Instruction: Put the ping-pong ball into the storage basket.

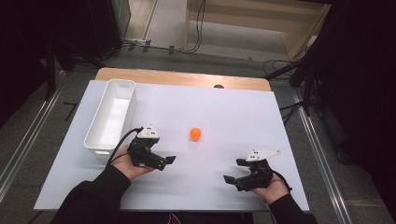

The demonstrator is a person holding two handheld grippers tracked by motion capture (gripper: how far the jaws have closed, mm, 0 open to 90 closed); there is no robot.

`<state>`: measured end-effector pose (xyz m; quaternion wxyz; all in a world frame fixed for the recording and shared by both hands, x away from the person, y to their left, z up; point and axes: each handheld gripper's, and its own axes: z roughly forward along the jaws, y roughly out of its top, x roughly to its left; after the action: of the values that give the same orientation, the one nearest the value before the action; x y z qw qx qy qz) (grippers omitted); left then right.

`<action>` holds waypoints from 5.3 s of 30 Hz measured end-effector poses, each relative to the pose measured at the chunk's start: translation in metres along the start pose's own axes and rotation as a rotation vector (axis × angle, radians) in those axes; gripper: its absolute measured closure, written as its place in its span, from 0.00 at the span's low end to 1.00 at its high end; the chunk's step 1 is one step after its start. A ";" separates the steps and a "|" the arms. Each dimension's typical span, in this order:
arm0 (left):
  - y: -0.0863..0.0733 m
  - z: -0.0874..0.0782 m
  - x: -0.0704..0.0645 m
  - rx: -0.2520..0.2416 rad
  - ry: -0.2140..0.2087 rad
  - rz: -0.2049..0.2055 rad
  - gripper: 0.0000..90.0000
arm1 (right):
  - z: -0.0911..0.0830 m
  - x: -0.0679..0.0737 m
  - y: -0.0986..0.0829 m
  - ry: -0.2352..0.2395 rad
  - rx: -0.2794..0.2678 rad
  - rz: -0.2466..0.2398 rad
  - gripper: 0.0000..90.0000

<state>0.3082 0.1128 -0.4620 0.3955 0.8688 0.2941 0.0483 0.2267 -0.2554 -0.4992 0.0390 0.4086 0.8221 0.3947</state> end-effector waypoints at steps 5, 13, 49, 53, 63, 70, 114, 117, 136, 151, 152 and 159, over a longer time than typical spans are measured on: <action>0.005 0.004 0.000 0.002 -0.003 0.009 0.02 | -0.001 0.001 0.000 0.000 -0.003 0.001 0.11; 0.013 0.010 0.002 0.004 -0.008 0.007 0.02 | -0.001 0.000 0.000 -0.005 -0.011 -0.005 0.11; 0.049 0.037 0.008 0.015 -0.071 0.033 0.02 | -0.003 -0.001 0.000 -0.027 -0.018 0.012 0.11; 0.053 0.041 0.010 0.017 -0.077 0.020 0.02 | -0.003 -0.001 0.000 -0.029 -0.017 0.012 0.11; 0.063 0.047 0.016 0.020 -0.054 0.031 0.02 | -0.003 -0.002 0.000 -0.027 -0.012 0.014 0.11; 0.070 0.051 0.017 0.026 -0.056 0.039 0.02 | -0.003 -0.002 0.000 -0.025 -0.012 0.014 0.10; 0.110 0.087 0.020 0.009 -0.005 0.087 0.07 | -0.003 -0.001 -0.001 -0.017 -0.017 0.006 0.11; 0.109 0.089 0.020 0.010 -0.003 0.090 0.07 | -0.003 -0.002 -0.001 -0.013 -0.016 0.008 0.11; 0.092 0.102 0.024 0.007 -0.011 0.072 0.07 | -0.003 -0.002 -0.001 -0.008 -0.011 0.008 0.11; 0.080 0.111 0.025 0.026 -0.005 0.083 0.07 | -0.004 -0.001 -0.002 -0.010 -0.009 0.003 0.11; 0.079 0.111 0.025 0.028 -0.005 0.077 0.07 | -0.004 -0.001 -0.002 -0.011 -0.008 0.003 0.11; 0.074 0.115 0.024 0.037 0.000 0.079 0.07 | -0.003 -0.001 -0.001 -0.008 -0.005 0.003 0.11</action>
<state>0.3998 0.0121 -0.4908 0.3773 0.8868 0.2603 0.0582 0.2258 -0.2586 -0.4986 0.0425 0.4111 0.8203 0.3952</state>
